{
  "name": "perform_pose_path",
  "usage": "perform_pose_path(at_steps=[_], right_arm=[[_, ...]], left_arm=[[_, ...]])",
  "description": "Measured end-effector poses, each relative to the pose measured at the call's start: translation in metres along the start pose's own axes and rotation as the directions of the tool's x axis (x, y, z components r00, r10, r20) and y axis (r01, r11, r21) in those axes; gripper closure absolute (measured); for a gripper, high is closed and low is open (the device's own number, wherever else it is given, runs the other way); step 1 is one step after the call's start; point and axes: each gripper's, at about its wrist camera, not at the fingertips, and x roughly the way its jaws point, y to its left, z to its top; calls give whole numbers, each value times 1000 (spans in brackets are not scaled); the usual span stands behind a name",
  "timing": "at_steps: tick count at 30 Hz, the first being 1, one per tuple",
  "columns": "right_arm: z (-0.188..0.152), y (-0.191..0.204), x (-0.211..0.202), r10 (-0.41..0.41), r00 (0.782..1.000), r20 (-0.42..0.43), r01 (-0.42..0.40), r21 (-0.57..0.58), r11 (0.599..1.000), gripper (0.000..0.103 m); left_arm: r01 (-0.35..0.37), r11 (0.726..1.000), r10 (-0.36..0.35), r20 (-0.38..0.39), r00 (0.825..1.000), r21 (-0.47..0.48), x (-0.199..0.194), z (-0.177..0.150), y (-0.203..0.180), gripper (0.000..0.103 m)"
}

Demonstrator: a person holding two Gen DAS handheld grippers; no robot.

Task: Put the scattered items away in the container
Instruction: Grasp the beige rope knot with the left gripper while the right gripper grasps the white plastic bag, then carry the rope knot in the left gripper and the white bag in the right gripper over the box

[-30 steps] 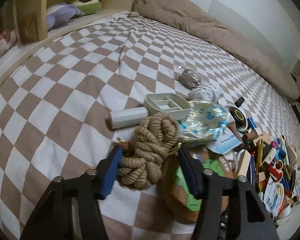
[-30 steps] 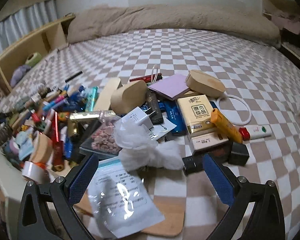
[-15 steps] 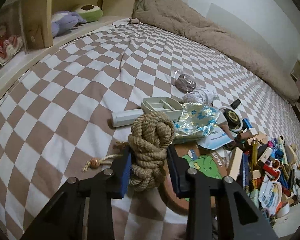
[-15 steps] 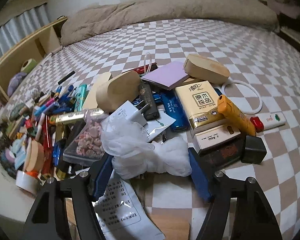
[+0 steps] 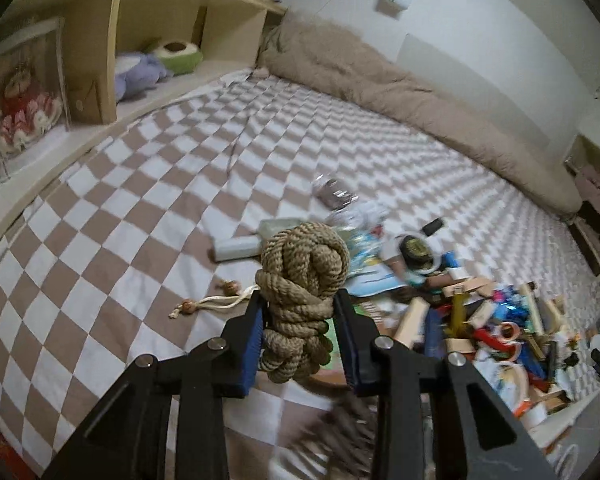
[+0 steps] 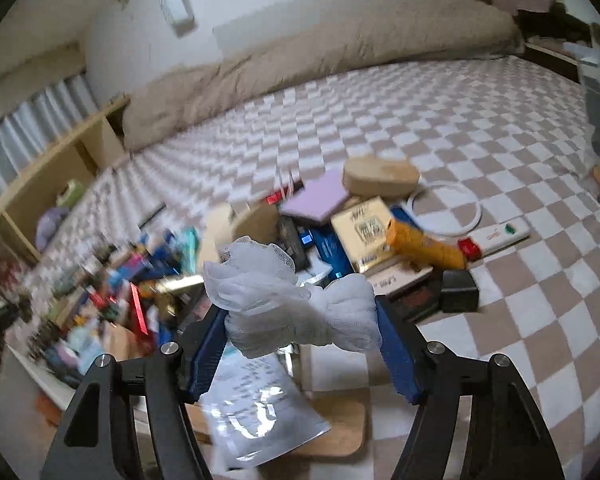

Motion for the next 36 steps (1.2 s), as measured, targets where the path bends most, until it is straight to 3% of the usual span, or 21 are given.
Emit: perform_pose_path(at_steps=[4, 10, 18, 21, 26, 31, 36], right_arm=[[3, 15, -28, 60, 997, 57, -60, -10, 998, 32], [9, 51, -65, 135, 984, 117, -123, -104, 987, 32], [-2, 115, -104, 205, 976, 72, -170, -331, 928, 32], [-16, 153, -112, 192, 981, -4, -170, -481, 860, 32], [-58, 220, -104, 177, 956, -235, -293, -694, 658, 32], [-104, 267, -79, 120, 879, -461, -455, -740, 495, 32], [-136, 292, -59, 60, 820, -570, -536, -725, 433, 32]], left_arm=[[91, 996, -91, 44, 995, 10, -29, 2, -23, 69], [220, 972, -225, 65, 972, 77, -65, -12, -62, 69], [356, 915, -368, 26, 930, 190, -97, -33, -112, 69], [390, 894, -403, 17, 915, 221, -105, -38, -127, 69], [415, 873, -430, 1, 903, 256, -112, -46, -141, 69], [439, 860, -450, -22, 893, 260, -112, -50, -143, 69], [455, 845, -466, -30, 884, 282, -117, -56, -148, 69]])
